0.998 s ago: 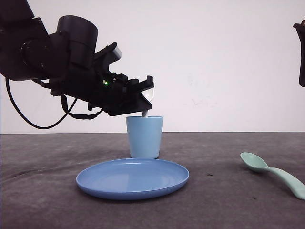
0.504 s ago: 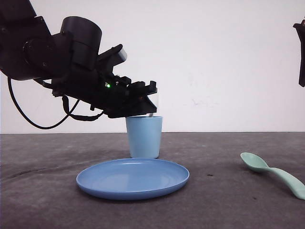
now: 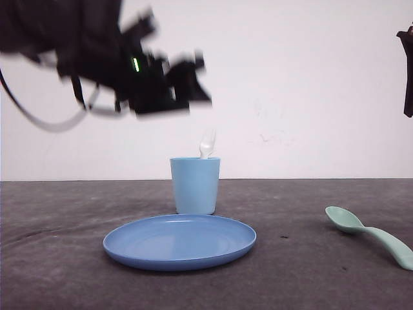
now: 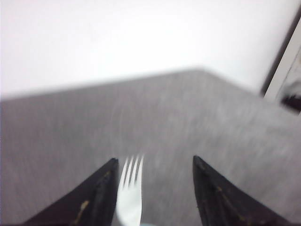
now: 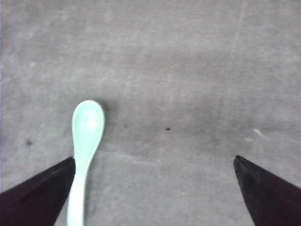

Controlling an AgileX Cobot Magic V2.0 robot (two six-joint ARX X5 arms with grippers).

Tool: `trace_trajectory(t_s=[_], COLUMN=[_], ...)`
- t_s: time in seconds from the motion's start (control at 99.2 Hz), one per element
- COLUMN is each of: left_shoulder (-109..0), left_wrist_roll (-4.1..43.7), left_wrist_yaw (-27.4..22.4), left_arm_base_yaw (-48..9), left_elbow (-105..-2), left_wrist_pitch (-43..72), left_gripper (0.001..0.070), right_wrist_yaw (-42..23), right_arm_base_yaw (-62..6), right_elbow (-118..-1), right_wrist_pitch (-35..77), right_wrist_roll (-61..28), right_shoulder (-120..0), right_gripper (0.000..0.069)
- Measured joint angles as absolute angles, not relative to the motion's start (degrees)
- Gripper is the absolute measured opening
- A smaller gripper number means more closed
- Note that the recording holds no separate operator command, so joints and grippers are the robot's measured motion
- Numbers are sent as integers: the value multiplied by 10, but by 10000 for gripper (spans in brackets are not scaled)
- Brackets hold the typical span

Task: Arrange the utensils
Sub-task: 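Lower the fork into the blue cup and open the left gripper, then lower the right gripper onto the mint-green spoon and close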

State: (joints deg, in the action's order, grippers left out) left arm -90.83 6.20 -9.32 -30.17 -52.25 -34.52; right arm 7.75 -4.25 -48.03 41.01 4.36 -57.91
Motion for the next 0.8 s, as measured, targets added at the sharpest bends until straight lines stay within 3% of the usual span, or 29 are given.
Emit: trace_trajectory(t_s=[0.192, 0.433, 0.645, 0.796], left_shoulder=[-767, -588, -515, -468], left_wrist_roll=[62, 52, 31, 30], left_wrist_yaw=[-93, -91, -90, -90], left_arm_base_yaw=[-249, -138, -39, -4], left_elbow=[-523, -523, -517, -476], left_wrist_pitch=[-202, 14, 162, 202], left_gripper=[298, 298, 298, 298], right_wrist_yaw=[73, 32, 30, 29], right_arm_base_yaw=[-90, -177, -211, -210], right_elbow=[-480, -480, -480, -480], right_wrist_pitch=[408, 382, 346, 313], right_wrist_roll=[60, 91, 110, 120], right_shoulder=[-587, -634, -708, -768], right_gripper=[679, 679, 679, 679])
